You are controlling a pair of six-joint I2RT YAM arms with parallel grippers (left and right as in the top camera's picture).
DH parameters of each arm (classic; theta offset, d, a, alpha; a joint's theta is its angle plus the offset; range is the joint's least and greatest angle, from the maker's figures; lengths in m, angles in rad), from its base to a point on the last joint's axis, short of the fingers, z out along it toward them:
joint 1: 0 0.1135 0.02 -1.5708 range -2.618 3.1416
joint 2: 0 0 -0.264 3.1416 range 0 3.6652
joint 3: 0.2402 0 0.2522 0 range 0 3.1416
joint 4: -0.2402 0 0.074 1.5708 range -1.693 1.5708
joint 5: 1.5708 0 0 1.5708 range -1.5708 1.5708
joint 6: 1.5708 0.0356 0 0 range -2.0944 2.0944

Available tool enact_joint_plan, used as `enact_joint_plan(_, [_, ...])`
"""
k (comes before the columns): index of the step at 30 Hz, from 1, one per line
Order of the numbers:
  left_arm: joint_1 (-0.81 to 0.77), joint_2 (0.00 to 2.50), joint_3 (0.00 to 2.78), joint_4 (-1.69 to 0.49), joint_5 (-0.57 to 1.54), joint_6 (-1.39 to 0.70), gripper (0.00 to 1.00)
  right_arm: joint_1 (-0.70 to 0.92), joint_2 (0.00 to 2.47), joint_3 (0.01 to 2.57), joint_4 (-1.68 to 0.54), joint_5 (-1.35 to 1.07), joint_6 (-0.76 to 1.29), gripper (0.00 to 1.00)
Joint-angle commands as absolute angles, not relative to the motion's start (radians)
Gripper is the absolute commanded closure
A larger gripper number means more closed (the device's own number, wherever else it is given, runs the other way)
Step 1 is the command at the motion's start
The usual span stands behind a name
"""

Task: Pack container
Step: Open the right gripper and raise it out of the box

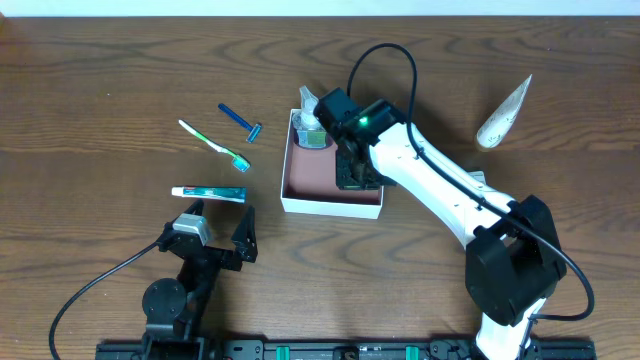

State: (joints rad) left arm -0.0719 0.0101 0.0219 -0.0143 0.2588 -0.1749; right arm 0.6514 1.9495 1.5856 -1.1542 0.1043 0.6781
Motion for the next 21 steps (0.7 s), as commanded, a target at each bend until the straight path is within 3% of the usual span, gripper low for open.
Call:
enact_joint_plan(1, [-0.066,0.005,0.004,-0.048,0.269,-0.161,0.02,0.641,1.953,1.548,-1.143,0.101,0.698,0.99])
enact_joint_plan(21, [-0.066,0.005,0.004,-0.048,0.269,-0.161,0.02,0.574,1.952,1.497,-1.115,0.1,0.603,0.99])
